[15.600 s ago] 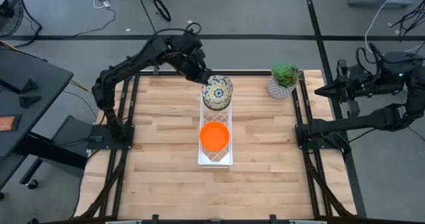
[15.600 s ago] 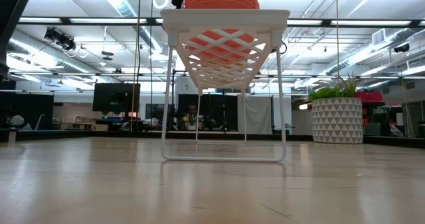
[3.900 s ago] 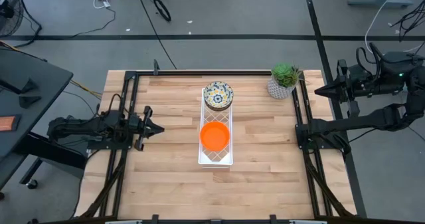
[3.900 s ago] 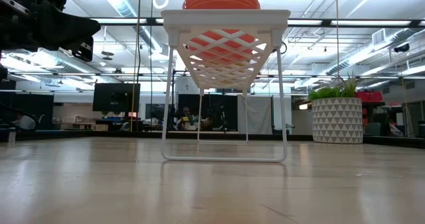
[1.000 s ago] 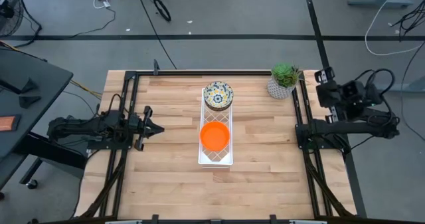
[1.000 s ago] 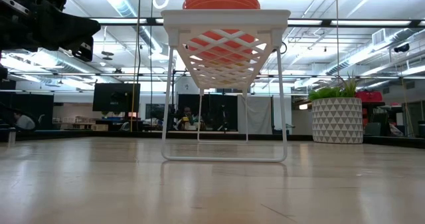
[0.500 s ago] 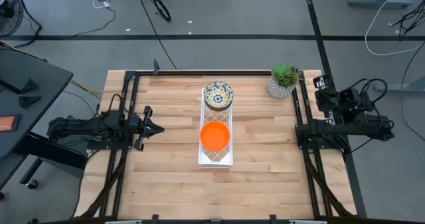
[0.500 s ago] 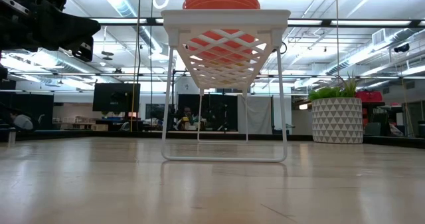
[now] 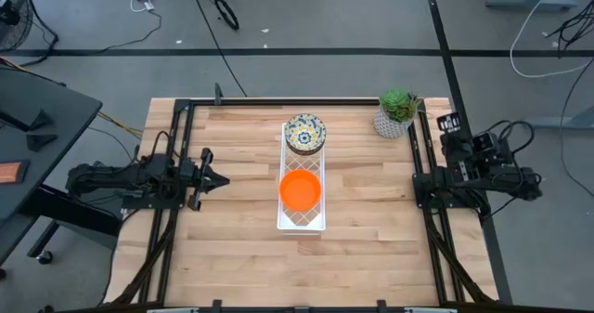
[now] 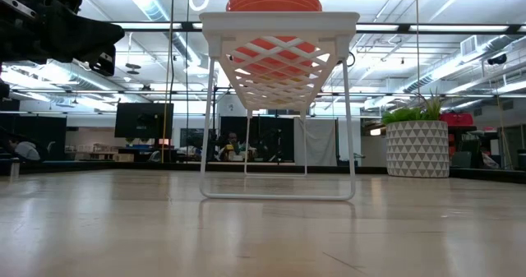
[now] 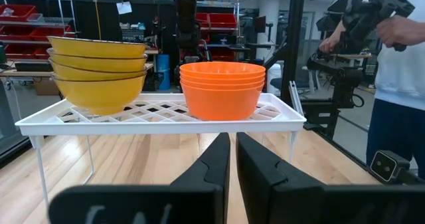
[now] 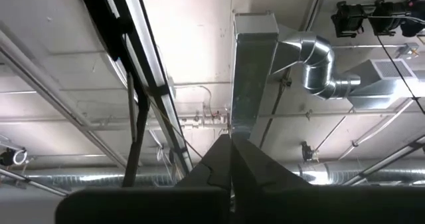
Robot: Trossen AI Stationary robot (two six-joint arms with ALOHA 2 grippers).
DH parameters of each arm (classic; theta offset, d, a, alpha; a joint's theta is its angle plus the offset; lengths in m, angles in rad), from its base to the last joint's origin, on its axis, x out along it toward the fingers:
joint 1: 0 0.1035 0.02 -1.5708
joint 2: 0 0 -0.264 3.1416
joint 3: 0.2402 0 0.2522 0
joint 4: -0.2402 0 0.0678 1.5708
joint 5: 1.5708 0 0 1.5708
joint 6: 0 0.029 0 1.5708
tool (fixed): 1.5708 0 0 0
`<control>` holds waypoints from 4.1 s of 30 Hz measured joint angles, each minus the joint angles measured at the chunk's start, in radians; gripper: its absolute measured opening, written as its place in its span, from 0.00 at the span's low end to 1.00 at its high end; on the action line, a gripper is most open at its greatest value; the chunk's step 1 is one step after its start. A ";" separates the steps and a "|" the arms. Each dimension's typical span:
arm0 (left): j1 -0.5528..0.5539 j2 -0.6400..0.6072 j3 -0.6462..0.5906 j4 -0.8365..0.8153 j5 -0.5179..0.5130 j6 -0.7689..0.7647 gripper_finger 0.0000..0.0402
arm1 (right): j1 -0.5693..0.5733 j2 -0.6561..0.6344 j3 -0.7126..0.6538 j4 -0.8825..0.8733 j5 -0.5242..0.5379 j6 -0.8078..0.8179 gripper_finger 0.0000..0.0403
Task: Pick & Place Mini bowls
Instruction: Return to Home Position
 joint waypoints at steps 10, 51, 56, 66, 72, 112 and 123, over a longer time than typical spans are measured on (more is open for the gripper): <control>0.000 0.000 0.000 0.000 0.000 0.000 0.08 | 0.054 -0.040 -0.057 -0.006 0.052 -0.018 0.03; 0.000 0.000 0.000 0.000 0.000 0.000 0.08 | 0.058 -0.041 -0.190 -0.385 0.091 -0.068 0.03; 0.000 0.000 0.000 0.000 0.000 0.000 0.08 | 0.058 -0.041 -0.190 -0.463 0.128 -0.102 0.03; 0.000 0.000 0.000 0.000 0.000 0.000 0.08 | 0.058 -0.041 -0.190 -0.641 0.130 -0.111 0.03; 0.000 0.000 0.000 0.000 0.000 0.000 0.08 | 0.058 -0.041 -0.190 -0.703 0.130 -0.111 0.03; 0.000 0.000 0.000 0.000 0.000 0.000 0.08 | 0.058 -0.041 -0.189 -0.782 0.130 -0.109 0.03; 0.000 0.000 0.000 0.000 0.000 0.000 0.08 | 0.058 -0.041 -0.189 -0.782 0.130 -0.109 0.03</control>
